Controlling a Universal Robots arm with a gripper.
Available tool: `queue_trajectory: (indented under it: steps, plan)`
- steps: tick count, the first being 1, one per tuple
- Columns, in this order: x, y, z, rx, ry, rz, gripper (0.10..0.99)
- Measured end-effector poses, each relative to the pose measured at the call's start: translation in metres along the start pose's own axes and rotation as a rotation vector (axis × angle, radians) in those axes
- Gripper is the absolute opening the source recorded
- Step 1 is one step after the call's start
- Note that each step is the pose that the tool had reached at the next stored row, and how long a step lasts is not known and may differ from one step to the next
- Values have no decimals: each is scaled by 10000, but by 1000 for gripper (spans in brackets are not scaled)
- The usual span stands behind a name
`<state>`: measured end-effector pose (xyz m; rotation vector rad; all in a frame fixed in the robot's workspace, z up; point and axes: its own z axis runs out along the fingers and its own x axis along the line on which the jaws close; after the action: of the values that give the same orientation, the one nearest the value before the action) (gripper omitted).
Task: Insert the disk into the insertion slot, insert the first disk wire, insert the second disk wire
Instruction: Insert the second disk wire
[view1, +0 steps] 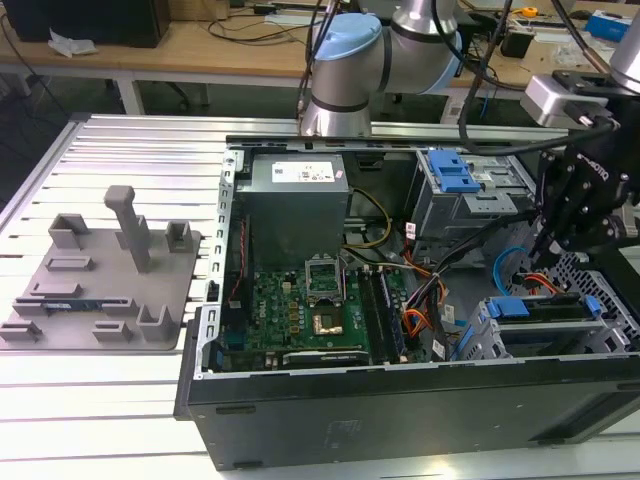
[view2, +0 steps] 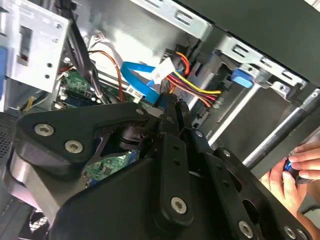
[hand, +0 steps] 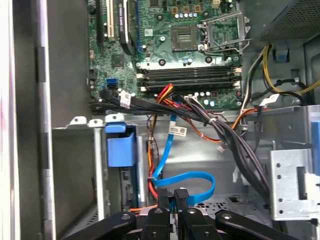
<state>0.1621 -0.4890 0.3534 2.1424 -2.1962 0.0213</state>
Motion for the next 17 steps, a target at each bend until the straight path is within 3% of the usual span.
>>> queue_trajectory:
  steps: [6,8,9,13,15,17]
  plan:
    - [184,-2,9,-5,-196,-8,161]
    - [235,-1,13,-8,-337,-13,161]
    - [269,0,14,-11,-462,-19,161]
    - [361,5,20,-20,-828,-35,161]
    - [412,7,24,-22,-899,-38,161]
    - [448,15,27,-22,-909,-38,161]
